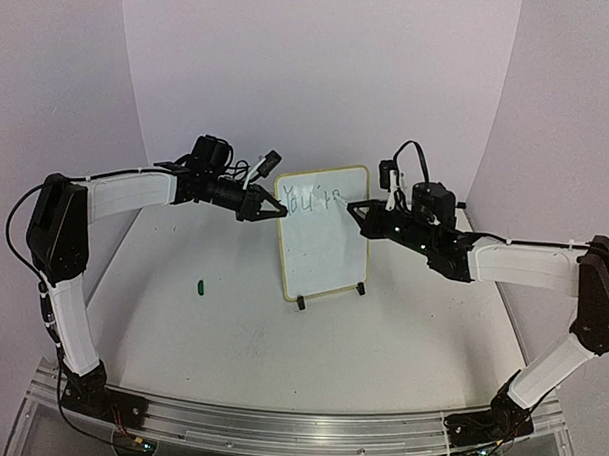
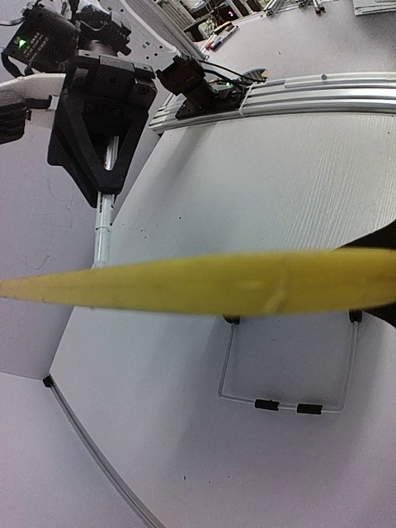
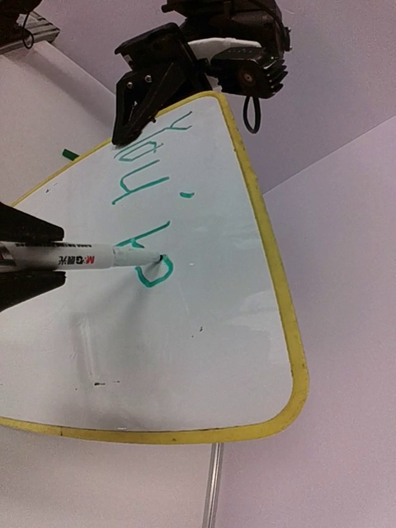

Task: Write a sentence on the whiteboard
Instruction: Pick up the sentence from the whiteboard.

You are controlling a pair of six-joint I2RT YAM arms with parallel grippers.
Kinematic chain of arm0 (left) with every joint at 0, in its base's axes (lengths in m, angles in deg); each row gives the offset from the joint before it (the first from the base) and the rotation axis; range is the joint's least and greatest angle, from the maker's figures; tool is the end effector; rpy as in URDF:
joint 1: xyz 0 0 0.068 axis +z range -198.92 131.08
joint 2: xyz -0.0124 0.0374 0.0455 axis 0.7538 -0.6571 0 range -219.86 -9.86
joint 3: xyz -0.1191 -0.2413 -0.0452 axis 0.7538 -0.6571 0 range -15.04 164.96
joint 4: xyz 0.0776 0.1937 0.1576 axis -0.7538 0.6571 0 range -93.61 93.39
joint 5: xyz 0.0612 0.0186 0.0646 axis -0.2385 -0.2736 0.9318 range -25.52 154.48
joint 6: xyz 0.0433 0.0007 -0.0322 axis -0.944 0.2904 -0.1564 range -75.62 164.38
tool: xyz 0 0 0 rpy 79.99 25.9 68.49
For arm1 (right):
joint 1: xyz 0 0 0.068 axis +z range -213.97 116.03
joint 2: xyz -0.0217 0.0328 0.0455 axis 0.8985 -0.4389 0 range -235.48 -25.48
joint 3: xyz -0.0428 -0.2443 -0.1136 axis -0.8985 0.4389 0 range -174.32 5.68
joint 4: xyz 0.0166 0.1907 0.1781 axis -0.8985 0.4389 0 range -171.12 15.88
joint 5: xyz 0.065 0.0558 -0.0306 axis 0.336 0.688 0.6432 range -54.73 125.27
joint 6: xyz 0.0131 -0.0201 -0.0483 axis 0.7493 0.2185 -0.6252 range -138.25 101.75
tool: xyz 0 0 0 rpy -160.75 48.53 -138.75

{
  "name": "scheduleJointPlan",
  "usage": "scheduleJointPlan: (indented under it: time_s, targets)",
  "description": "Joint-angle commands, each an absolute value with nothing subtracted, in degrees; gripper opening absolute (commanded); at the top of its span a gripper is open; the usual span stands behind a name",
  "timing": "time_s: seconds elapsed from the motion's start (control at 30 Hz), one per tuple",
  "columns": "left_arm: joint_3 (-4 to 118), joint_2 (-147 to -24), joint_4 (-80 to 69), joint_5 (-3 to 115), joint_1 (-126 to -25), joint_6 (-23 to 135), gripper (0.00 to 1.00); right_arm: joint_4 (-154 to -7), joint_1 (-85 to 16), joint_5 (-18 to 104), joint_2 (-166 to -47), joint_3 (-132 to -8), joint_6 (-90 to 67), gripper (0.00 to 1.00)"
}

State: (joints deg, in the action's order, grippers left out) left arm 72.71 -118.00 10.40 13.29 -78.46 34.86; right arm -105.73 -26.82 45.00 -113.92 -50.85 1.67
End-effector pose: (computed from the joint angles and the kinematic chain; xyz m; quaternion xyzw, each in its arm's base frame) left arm 0.3624 -0.2373 0.2809 0.4566 0.6845 -0.4495 0.3478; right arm 0.2839 0.2226 0.2850 -0.1675 0.7312 0.3704 0.5478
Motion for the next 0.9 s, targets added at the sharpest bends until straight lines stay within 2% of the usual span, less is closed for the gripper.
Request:
scheduleJointPlan:
  time_s: [0.0, 0.87]
  targets:
    - [73.8, -119.1, 13.9, 12.9, -79.6, 33.4, 0.0, -106.8, -27.0, 44.8, -113.8, -49.5, 2.6, 0.0]
    - [73.8, -118.7, 14.0, 13.1, -79.6, 33.4, 0.0, -104.5, -26.9, 43.1, -111.8, -47.8, 2.2, 0.0]
